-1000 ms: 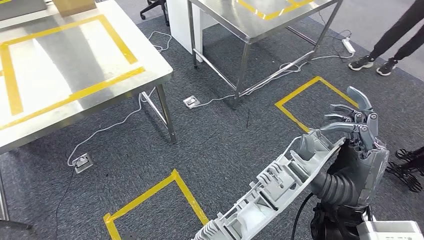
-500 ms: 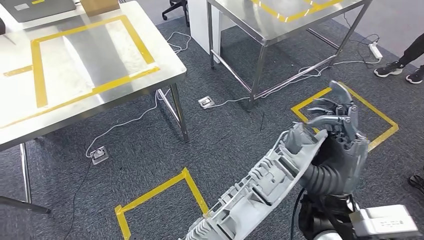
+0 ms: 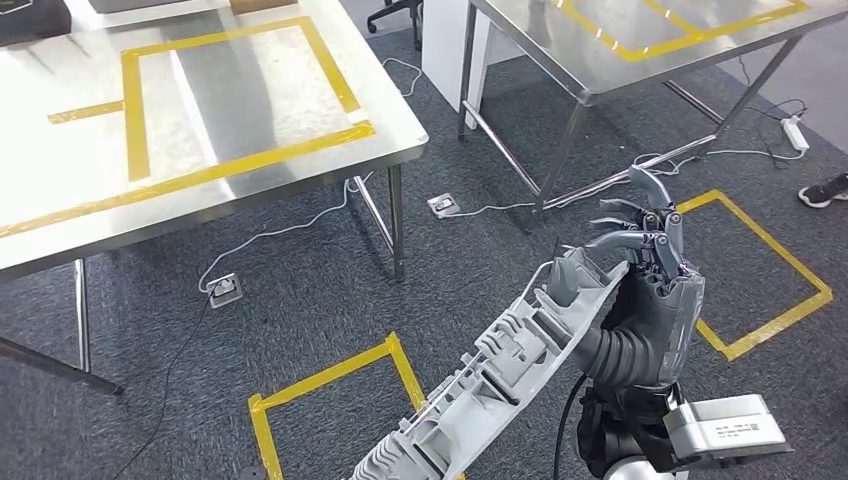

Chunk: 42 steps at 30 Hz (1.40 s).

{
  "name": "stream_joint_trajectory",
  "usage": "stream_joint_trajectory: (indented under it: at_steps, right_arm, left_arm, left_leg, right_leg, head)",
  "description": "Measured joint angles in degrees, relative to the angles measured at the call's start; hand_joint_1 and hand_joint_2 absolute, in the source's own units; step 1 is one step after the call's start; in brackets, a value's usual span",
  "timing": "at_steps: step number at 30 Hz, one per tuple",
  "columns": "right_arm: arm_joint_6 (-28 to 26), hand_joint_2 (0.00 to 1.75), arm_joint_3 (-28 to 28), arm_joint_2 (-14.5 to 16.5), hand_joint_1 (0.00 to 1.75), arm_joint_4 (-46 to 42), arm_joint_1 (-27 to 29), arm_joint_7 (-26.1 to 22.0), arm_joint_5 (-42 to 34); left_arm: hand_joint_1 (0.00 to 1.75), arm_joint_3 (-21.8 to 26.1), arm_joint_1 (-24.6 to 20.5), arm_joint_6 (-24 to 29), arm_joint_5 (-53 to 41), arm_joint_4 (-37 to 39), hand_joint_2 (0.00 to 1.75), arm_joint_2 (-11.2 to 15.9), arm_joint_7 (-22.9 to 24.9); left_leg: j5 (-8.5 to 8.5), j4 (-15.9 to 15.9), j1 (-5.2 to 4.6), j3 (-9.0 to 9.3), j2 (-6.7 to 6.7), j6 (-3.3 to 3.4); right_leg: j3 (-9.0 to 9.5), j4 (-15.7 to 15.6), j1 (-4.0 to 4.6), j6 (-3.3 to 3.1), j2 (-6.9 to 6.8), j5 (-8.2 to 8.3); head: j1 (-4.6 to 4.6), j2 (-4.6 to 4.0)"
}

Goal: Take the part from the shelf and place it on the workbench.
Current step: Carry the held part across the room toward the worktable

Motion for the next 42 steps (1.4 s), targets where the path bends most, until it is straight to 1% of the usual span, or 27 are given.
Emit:
stream_joint_trajectory:
  at_steps: [1,2,4,5,7,9,11,13,14,15,16,17,18,20,22,25,27,29,30,31,32,35,36,37,39,41,42]
  right_arm:
    - [0.0,1.75,0.0,-0.1,1.75,0.0,0.1,0.1,0.0]
    - [0.0,1.75,-0.1,-0.2,1.75,-0.1,0.2,0.2,0.1]
    - [-0.1,1.75,-0.6,-0.4,1.75,-0.5,0.2,0.6,0.3]
    - [-0.2,1.75,-0.9,-0.6,1.75,-0.8,0.2,0.8,0.4]
    - [-0.2,1.75,-1.3,-0.9,1.75,-1.4,0.2,1.1,0.5]
    - [-0.2,1.75,-1.5,-1.2,1.75,-1.9,0.3,1.5,0.9]
    - [-0.2,1.75,-2.1,-1.5,1.75,-2.7,0.3,2.3,1.8]
    - [-0.2,1.75,-2.7,-2.1,1.75,-3.6,0.5,3.4,2.5]
    - [-0.1,1.75,-2.9,-2.4,1.75,-4.0,0.6,3.8,2.7]
    - [-0.1,1.75,-3.0,-2.6,1.75,-4.3,0.8,4.0,2.8]
    - [-0.1,1.75,-3.2,-2.8,1.75,-4.5,0.9,4.1,2.9]
    - [-0.1,1.75,-3.4,-2.9,1.75,-4.7,1.0,4.2,2.9]
    - [-0.1,1.75,-3.6,-3.0,1.75,-5.0,1.1,4.2,2.9]
    - [-0.1,1.75,-3.8,-3.3,1.75,-5.5,1.1,4.3,3.1]
    - [0.0,1.75,-3.9,-3.5,1.75,-6.0,1.1,4.5,3.3]
    - [0.1,1.75,-3.9,-3.7,1.75,-6.6,1.0,4.8,3.5]
    - [0.1,1.75,-3.9,-3.9,1.75,-6.8,0.9,5.0,3.6]
    - [0.2,1.75,-3.9,-4.0,1.75,-6.9,0.9,5.2,3.6]
    - [0.2,1.75,-3.9,-4.1,1.75,-6.9,0.9,5.2,3.5]
    - [0.2,1.75,-3.8,-4.1,1.75,-6.9,0.9,5.2,3.5]
    - [0.2,1.75,-3.8,-4.1,1.75,-6.8,0.9,5.3,3.5]
    - [0.2,1.75,-3.8,-4.2,1.75,-6.8,0.8,5.3,3.5]
    - [0.2,1.75,-3.8,-4.2,1.75,-6.9,0.7,5.3,3.5]
    - [0.2,1.75,-3.8,-4.2,1.75,-6.9,0.6,5.3,3.5]
    - [0.2,1.75,-3.8,-4.2,1.75,-6.9,0.6,5.3,3.5]
    - [0.2,1.75,-3.8,-4.2,1.75,-6.9,0.5,5.3,3.5]
    - [0.2,1.75,-3.8,-4.2,1.75,-6.9,0.4,5.3,3.4]
  left_arm:
    - [0.0,0.0,0.0,0.0,0.0,0.0,1.75,-0.1,0.1]
    - [0.0,0.0,0.0,0.0,-0.1,0.0,1.75,-0.2,0.2]
    - [0.0,0.0,0.0,0.2,-0.2,0.0,1.75,-0.6,0.6]
    - [0.0,0.0,0.0,0.2,-0.3,0.0,1.75,-0.8,0.8]
    - [0.0,0.0,0.0,0.2,-0.3,0.0,1.75,-1.3,0.9]
    - [0.0,0.0,0.2,0.3,-0.3,-0.1,1.75,-1.5,1.0]
    - [0.0,0.0,0.2,0.4,-0.1,-0.1,1.75,-1.6,1.0]
    - [0.0,0.0,0.2,0.5,0.0,0.0,1.75,-1.7,1.1]
    - [0.0,0.0,0.3,0.6,0.1,0.0,1.75,-1.8,1.3]
    - [0.0,0.0,0.3,0.7,0.1,0.0,1.75,-1.8,1.4]
    - [0.0,0.0,0.4,0.8,0.1,0.0,1.75,-1.8,1.5]
    - [0.0,0.0,0.4,0.8,0.1,0.0,1.75,-1.8,1.5]
    - [0.0,0.0,0.4,0.8,0.1,0.0,1.75,-1.8,1.5]
    - [0.0,0.0,0.4,0.8,0.1,0.0,1.75,-1.8,1.6]
    - [0.0,0.0,0.3,0.8,0.2,0.0,1.75,-2.0,1.9]
    - [0.0,0.0,0.3,0.9,0.4,0.0,1.75,-2.1,2.4]
    - [0.0,0.0,0.2,0.9,0.4,0.0,1.75,-2.2,2.4]
    - [0.0,0.0,0.2,0.9,0.4,0.0,1.75,-2.3,2.4]
    - [0.0,0.0,0.2,0.9,0.4,0.0,1.75,-2.4,2.4]
    - [0.0,0.0,0.2,0.9,0.4,0.0,1.75,-2.4,2.3]
    - [0.0,0.0,0.2,0.9,0.4,0.0,1.75,-2.4,2.3]
    - [0.0,0.0,0.2,0.9,0.4,0.0,1.75,-2.6,1.9]
    - [0.0,0.0,0.2,0.9,0.4,0.0,1.75,-2.7,1.8]
    - [0.0,0.0,0.2,0.9,0.4,0.0,1.75,-2.8,1.7]
    - [0.0,0.0,0.2,0.9,0.3,0.0,1.75,-2.8,1.6]
    - [0.0,0.0,0.2,1.0,0.3,0.0,1.75,-2.7,1.5]
    - [0.0,0.0,0.2,1.0,0.3,0.0,1.75,-2.7,1.5]
  left_leg:
    - [-0.01,0.0,-0.15,0.07,-0.51,0.03]
    - [-0.01,0.0,-0.29,0.17,-1.06,0.04]
    - [0.0,0.0,-0.49,0.32,-2.09,0.01]
    - [0.03,0.1,-0.48,0.21,-2.59,-0.07]
    - [0.23,0.1,-0.28,-0.22,-3.42,-0.46]
    - [0.32,0.0,-0.18,-0.48,-3.87,-0.99]
    - [-1.26,1.9,-0.21,-1.37,-2.31,-1.47]
    - [-4.85,8.3,0.18,-4.33,-0.41,-2.12]
    - [-6.43,12.1,0.47,-6.12,-0.18,-2.49]
    - [-7.18,14.9,0.72,-7.41,-0.14,-2.8]
    - [-6.8,15.6,0.9,-7.74,-0.08,-3.05]
    - [-5.36,14.0,1.02,-6.88,0.09,-3.24]
    - [-3.3,10.5,1.11,-5.06,0.47,-3.36]
    - [-0.83,3.4,1.01,-1.34,1.85,-3.23]
    - [-0.81,0.9,0.67,-0.1,2.49,-2.4]
    - [-0.64,0.8,0.47,-0.1,1.58,-1.01]
    - [-0.47,0.6,0.55,-0.06,0.93,-0.37]
    - [-0.46,0.6,0.37,-0.09,0.24,0.04]
    - [-0.46,0.6,0.22,-0.08,-0.13,0.15]
    - [-0.46,0.6,0.06,-0.05,-0.55,0.23]
    - [-0.45,0.7,-0.12,0.02,-0.98,0.27]
    - [-0.43,0.7,-0.6,0.12,-2.24,0.28]
    - [-0.38,0.7,-0.65,-0.04,-2.55,0.2]
    - [-0.29,0.8,-0.6,-0.24,-2.77,0.05]
    - [-0.12,0.7,-0.48,-0.53,-3.11,-0.44]
    - [-0.87,1.4,-0.57,-0.82,-2.21,-1.02]
    - [-0.74,1.2,-0.57,-0.64,-1.68,-1.11]
  right_leg:
    - [-0.27,0.2,0.06,-0.25,0.07,0.76]
    - [0.51,-1.9,0.17,-0.63,0.2,2.57]
    - [3.75,-9.6,0.53,-1.87,1.33,6.82]
    - [5.1,-12.9,0.71,-2.39,1.99,8.08]
    - [6.2,-15.7,0.99,-2.91,2.72,8.48]
    - [6.5,-16.5,0.91,-2.76,2.04,8.75]
    - [7.04,-17.6,0.55,-2.76,1.16,9.23]
    - [7.32,-18.0,0.42,-2.85,0.37,9.44]
    - [7.31,-17.9,0.42,-2.85,0.01,9.41]
    - [7.32,-17.9,0.42,-2.77,-0.3,9.33]
    - [7.33,-17.8,0.39,-2.65,-0.58,9.22]
    - [7.37,-17.6,0.34,-2.47,-0.82,9.08]
    - [7.43,-17.4,0.27,-2.2,-1.04,8.86]
    - [7.45,-16.8,0.29,-1.52,-1.36,8.32]
    - [7.43,-16.4,0.45,-0.86,-1.62,8.01]
    - [7.49,-16.1,0.21,-0.04,-1.78,7.42]
    - [5.99,-12.4,0.04,0.41,-0.97,4.81]
    - [2.53,-4.5,0.03,0.48,-0.22,1.0]
    - [0.96,-1.2,0.06,0.4,-0.08,-0.09]
    - [0.1,0.5,0.11,0.19,0.0,-0.1]
    - [0.27,-0.3,0.21,-0.15,0.1,1.1]
    - [4.57,-10.9,0.8,-2.06,1.35,7.18]
    - [5.73,-13.7,0.98,-2.52,1.82,8.11]
    - [6.27,-15.2,1.13,-2.77,2.12,8.28]
    - [6.54,-16.0,1.2,-2.7,1.92,8.25]
    - [6.9,-16.8,1.09,-2.51,1.43,8.58]
    - [7.08,-17.1,1.0,-2.12,1.34,8.63]
  head:
    - [0.28,0.0]
    - [0.54,0.0]
    - [0.89,0.0]
    - [0.84,0.0]
    - [0.87,0.0]
    - [1.13,0.0]
    - [0.74,0.0]
    - [-0.18,0.0]
    - [-0.58,0.0]
    - [-0.92,0.0]
    - [-1.2,0.0]
    - [-1.48,0.0]
    - [-1.75,0.0]
    - [-2.23,0.0]
    - [-2.29,0.0]
    - [-1.77,0.0]
    - [-1.2,0.0]
    - [-0.24,0.0]
    - [0.16,0.0]
    - [0.52,0.0]
    - [0.82,0.0]
    - [1.31,0.0]
    - [1.27,0.0]
    - [1.2,0.0]
    - [1.17,0.0]
    - [1.03,0.0]
    - [0.68,0.0]
